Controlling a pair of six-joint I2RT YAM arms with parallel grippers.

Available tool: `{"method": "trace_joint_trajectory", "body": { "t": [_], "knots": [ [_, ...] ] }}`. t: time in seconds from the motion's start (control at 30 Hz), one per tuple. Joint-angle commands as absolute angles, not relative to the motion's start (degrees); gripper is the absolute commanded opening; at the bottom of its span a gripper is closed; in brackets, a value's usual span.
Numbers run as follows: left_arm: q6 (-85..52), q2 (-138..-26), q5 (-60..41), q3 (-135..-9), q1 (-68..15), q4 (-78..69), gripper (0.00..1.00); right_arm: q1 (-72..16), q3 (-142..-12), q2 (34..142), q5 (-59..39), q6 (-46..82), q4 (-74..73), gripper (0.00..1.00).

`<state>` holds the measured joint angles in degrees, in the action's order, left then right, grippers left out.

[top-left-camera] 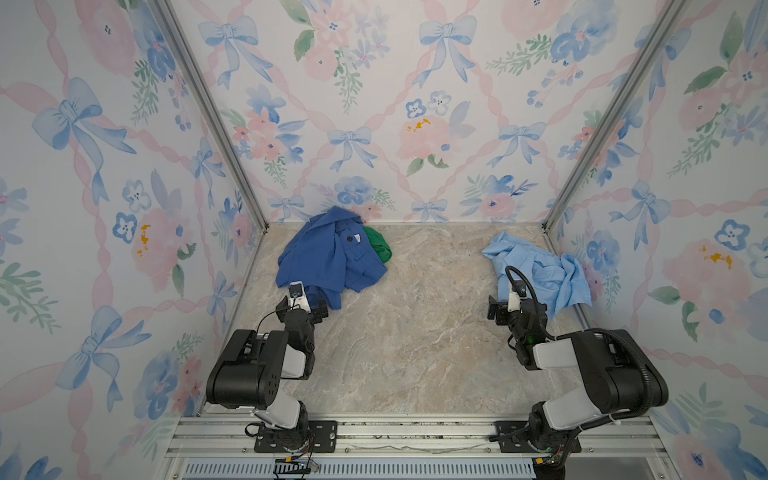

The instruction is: Pick out a specific cloth from the pile

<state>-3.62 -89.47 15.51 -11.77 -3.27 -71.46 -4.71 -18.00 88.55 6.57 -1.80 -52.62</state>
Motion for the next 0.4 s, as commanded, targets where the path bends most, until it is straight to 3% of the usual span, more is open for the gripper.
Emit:
{"method": "trace_joint_trajectory", "body": {
  "t": [0.0, 0.37],
  "knots": [
    [-1.46, -89.97, 13.42, -13.02, -4.12, -71.27, 0.98, -3.44, -22.12, 88.89, 6.17, -0.46, -53.04, 0.97],
    [-1.26, -89.78, 12.94, -12.92, -4.02, -71.32, 0.98, -3.52, -22.49, 88.59, 7.64, -0.34, -51.68, 0.97]
  ]
}}
